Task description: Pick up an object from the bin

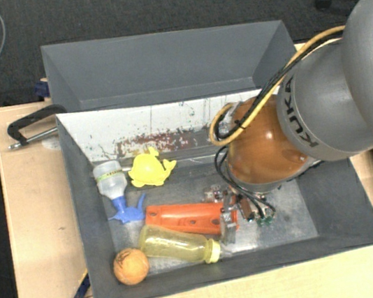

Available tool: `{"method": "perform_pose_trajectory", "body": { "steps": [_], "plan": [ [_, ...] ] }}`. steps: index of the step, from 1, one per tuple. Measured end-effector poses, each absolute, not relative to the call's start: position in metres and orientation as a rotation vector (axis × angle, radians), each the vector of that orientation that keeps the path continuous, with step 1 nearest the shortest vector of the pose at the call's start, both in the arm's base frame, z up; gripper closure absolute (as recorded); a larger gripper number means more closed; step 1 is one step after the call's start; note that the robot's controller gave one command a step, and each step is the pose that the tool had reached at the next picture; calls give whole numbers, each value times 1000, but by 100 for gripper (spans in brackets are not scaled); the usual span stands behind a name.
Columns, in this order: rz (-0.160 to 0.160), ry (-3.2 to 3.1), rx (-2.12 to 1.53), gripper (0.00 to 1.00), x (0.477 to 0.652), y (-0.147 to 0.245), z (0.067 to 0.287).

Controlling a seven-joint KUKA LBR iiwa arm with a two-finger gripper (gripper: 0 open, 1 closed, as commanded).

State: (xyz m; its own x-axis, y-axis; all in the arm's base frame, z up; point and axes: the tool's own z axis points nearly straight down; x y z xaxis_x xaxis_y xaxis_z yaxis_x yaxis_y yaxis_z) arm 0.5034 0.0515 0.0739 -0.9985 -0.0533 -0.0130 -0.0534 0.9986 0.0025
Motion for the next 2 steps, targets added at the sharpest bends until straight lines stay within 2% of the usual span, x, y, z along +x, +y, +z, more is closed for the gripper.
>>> {"method": "perform_pose_trajectory", "body": {
  "steps": [1,2],
  "plan": [
    [4,3128,-84,100,503,51,74],
    [5,3132,-123,100,500,52,129]
  ]
}}
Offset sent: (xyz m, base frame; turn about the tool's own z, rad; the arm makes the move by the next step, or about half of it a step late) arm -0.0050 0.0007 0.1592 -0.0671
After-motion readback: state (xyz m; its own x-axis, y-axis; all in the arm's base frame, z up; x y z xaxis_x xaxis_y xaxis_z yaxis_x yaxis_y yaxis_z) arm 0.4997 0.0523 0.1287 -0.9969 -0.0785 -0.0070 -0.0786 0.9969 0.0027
